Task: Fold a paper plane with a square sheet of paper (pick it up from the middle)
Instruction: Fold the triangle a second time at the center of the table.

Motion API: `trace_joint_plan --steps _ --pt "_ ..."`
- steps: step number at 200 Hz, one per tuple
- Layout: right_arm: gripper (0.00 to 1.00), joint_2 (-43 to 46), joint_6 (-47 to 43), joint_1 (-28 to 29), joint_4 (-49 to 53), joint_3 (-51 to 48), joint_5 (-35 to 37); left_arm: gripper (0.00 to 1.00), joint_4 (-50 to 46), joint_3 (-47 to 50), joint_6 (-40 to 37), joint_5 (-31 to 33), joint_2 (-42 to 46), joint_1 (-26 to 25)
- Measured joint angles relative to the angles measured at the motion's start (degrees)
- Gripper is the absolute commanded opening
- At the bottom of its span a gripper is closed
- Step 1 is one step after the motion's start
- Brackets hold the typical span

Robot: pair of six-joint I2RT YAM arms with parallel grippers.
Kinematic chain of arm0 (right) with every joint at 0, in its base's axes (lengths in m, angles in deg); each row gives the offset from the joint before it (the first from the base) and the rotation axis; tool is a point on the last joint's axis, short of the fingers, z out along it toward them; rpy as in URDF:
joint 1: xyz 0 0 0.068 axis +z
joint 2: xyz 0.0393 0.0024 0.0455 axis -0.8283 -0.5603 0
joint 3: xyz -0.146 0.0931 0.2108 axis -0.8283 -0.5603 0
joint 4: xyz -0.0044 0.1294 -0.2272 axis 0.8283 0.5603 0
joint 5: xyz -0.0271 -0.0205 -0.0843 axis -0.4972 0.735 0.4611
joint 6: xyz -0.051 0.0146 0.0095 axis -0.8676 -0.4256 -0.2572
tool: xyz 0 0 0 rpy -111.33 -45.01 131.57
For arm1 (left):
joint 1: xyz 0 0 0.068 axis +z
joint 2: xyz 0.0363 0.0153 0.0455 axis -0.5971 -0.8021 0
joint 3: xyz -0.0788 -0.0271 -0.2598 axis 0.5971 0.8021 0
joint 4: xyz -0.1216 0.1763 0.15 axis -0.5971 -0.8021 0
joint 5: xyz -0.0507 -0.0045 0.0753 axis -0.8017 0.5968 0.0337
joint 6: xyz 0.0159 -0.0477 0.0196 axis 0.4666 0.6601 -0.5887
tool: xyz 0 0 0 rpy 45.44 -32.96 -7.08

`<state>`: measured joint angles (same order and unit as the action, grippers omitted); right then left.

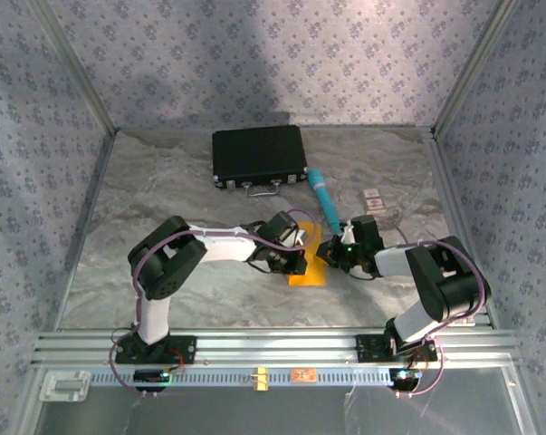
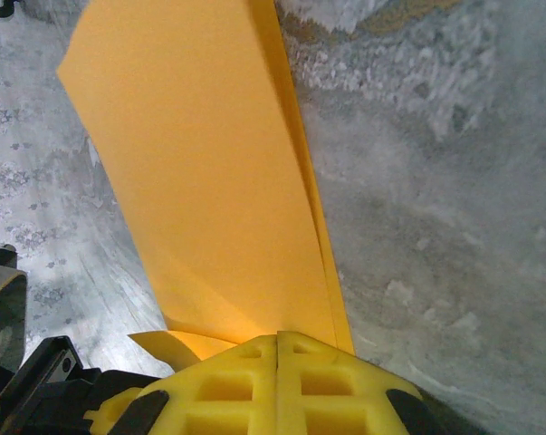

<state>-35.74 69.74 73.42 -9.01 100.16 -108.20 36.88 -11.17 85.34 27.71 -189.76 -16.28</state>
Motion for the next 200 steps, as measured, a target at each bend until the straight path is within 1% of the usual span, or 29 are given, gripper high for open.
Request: trace_joint_plan --steps 49,70,108,130,159,183,200 --pt "0.00 0.9 -1.3 0.0 2.2 0.5 0.0 0.16 0.1 -1.9 0.0 -0.2 0.0 0.1" --pt "0.02 3.7 -2.4 0.0 5.5 1.3 0.5 0.17 1.2 -3.4 -0.1 -0.2 0.1 0.1" --pt "0.07 9.7 -4.3 0.0 9.6 2.7 1.9 0.16 1.6 -3.1 -0.1 0.3 1.3 0.1" --pt "0.07 10.3 -4.3 0.6 10.7 2.7 2.1 0.15 1.3 -0.6 -0.1 1.2 4.5 0.1" --pt "0.05 10.0 -4.0 3.3 10.4 2.7 2.0 0.09 0.7 2.6 -0.3 2.0 8.3 0.1" --pt "0.05 9.0 -3.6 5.2 10.2 2.7 2.0 0.09 0.4 5.2 -0.5 2.6 9.8 0.2" --pt "0.04 8.6 -3.6 5.8 10.2 2.7 2.1 0.04 0.2 6.6 -0.5 3.0 10.1 0.4"
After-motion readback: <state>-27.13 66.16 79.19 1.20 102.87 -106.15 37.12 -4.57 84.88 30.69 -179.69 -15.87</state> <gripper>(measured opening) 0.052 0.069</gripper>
